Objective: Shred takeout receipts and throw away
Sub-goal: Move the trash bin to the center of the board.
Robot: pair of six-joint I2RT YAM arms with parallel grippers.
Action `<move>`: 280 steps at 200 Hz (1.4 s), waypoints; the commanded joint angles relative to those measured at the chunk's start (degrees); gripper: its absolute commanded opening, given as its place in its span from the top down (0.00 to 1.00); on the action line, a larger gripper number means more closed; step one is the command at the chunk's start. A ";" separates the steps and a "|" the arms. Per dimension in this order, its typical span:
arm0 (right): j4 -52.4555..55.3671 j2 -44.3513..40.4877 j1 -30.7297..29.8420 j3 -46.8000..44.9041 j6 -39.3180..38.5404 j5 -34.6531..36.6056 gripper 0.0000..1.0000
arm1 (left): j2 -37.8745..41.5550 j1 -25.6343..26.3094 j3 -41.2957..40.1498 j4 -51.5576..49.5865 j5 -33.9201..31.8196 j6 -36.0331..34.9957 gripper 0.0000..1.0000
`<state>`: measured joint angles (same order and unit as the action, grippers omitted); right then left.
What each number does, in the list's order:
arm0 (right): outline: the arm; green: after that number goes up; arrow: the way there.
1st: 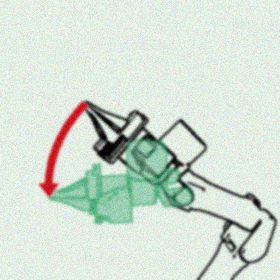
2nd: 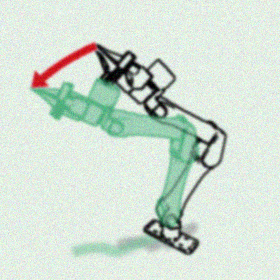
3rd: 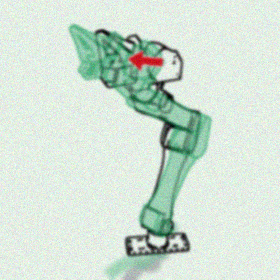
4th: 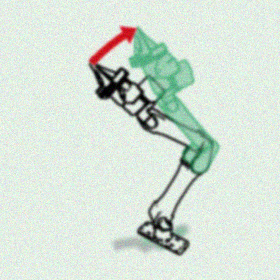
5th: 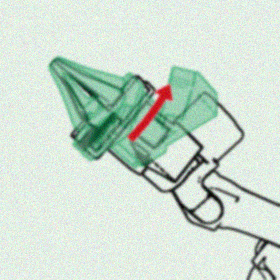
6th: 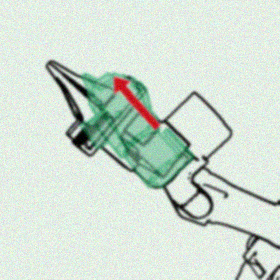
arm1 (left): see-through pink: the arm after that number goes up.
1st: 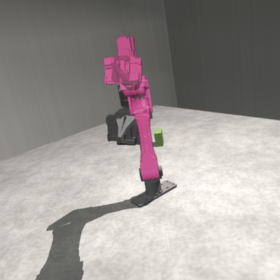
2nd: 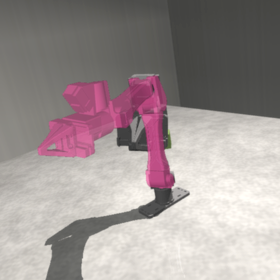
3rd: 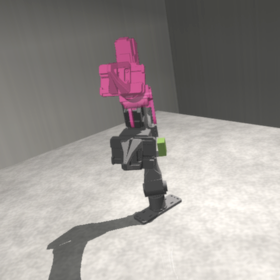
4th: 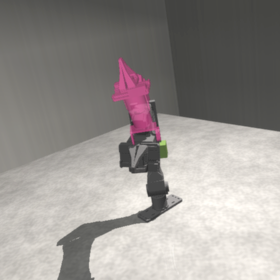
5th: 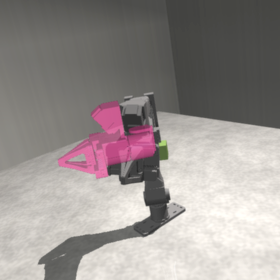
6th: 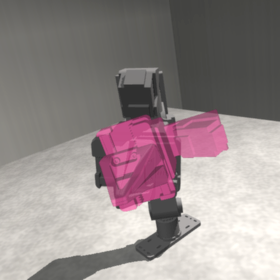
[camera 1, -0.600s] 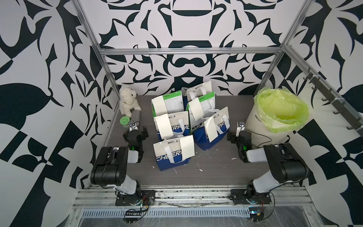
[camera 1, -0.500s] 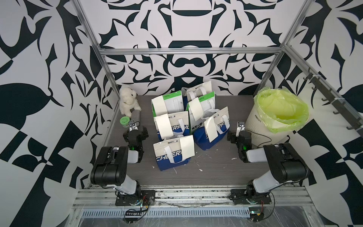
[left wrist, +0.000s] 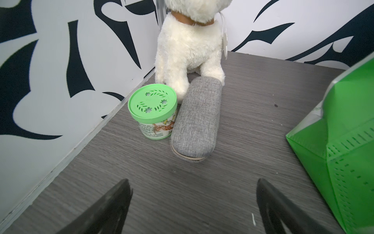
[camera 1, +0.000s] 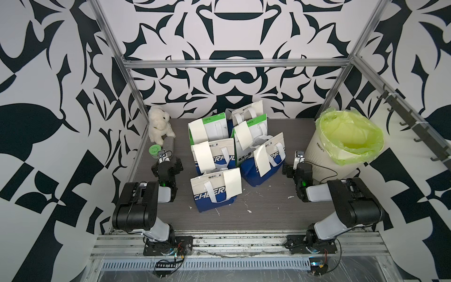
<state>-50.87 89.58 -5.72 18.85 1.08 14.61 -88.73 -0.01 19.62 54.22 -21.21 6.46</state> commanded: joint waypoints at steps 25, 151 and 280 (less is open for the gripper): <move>-3.93 -1.05 -1.06 -0.09 1.27 6.11 0.01 | 0.14 0.75 0.34 0.99 -3.66 0.49 0.01; 59.41 -57.63 -19.56 10.05 18.40 9.54 0.00 | 32.88 9.77 5.98 -25.94 -25.98 0.01 0.01; 128.95 -5.96 -8.63 97.07 16.06 5.94 0.12 | 46.47 9.06 49.43 -88.25 16.86 14.68 0.01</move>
<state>61.69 77.60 -21.50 106.32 17.10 22.22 -37.50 9.06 62.67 -22.41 -20.14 21.56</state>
